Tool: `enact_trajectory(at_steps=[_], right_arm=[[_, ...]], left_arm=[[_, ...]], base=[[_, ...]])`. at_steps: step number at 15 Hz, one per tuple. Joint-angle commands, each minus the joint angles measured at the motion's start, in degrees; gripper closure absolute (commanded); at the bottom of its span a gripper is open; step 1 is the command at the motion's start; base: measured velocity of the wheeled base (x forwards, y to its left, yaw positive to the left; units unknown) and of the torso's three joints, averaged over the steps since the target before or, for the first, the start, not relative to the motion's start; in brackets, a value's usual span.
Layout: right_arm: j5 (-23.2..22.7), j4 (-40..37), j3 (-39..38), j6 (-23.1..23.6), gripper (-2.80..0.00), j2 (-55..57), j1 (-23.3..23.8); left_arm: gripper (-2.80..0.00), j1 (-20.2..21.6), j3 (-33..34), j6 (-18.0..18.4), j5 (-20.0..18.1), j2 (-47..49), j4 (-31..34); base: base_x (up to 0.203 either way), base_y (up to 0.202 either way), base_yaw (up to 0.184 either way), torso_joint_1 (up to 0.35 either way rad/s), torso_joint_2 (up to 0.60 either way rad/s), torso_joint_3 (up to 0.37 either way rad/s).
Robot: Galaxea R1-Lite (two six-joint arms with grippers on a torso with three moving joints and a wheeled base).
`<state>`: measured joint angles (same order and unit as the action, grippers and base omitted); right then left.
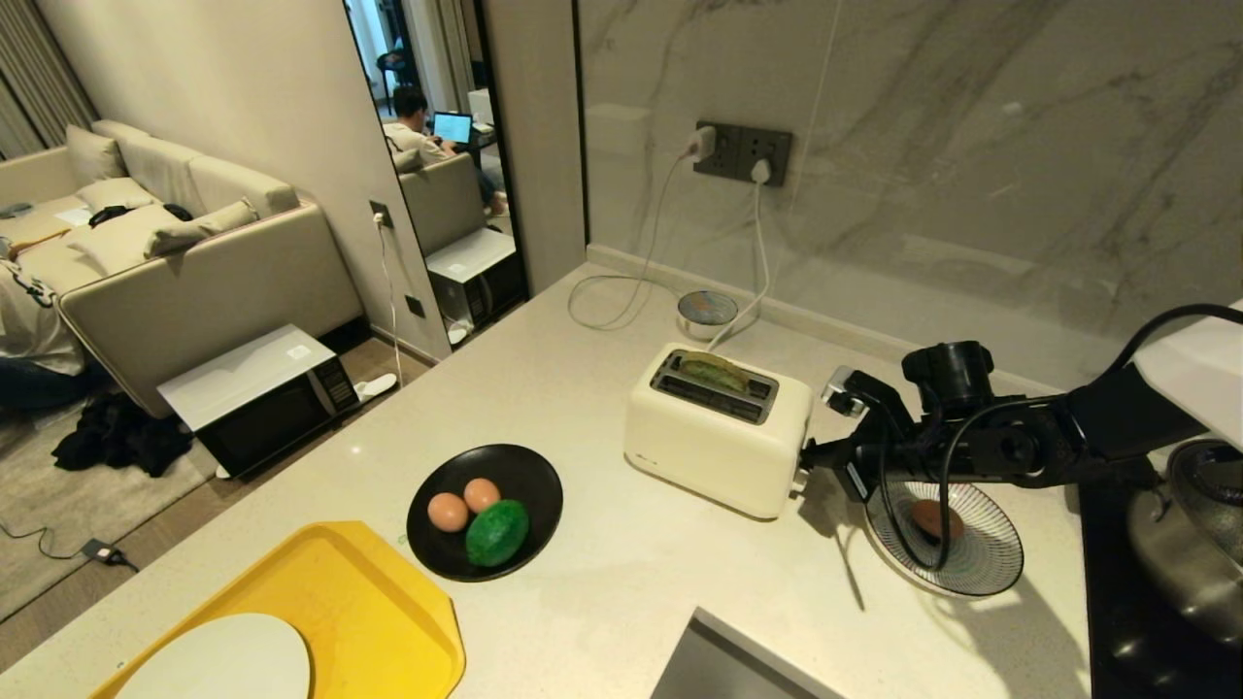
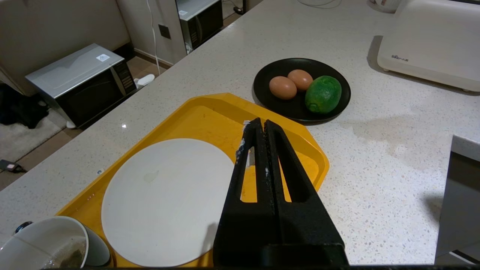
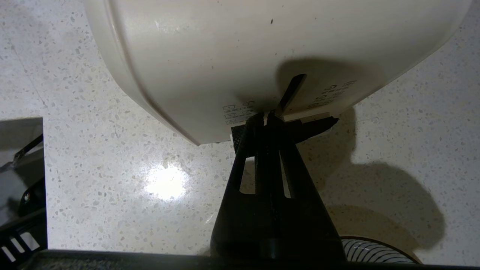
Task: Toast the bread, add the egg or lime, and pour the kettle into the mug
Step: Use a bread toaster
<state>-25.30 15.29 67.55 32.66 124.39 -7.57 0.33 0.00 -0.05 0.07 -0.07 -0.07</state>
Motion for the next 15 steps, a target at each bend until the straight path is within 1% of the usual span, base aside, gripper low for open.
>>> enact_trajectory(at_steps=[1, 15], right_arm=[[-0.1, 0.1, 0.0, 0.3, 0.00, 0.1, -0.2], [0.1, 0.1, 0.3, 0.3, 0.00, 0.2, -0.2]], left_arm=[[0.00, 0.0, 0.0, 0.0, 0.0, 0.0, 0.0], [0.00, 0.0, 0.0, 0.0, 0.0, 0.0, 0.0]], base=[[0.000, 0.000, 0.000, 0.000, 0.00, 0.000], [0.000, 0.000, 0.000, 0.000, 0.00, 0.000]])
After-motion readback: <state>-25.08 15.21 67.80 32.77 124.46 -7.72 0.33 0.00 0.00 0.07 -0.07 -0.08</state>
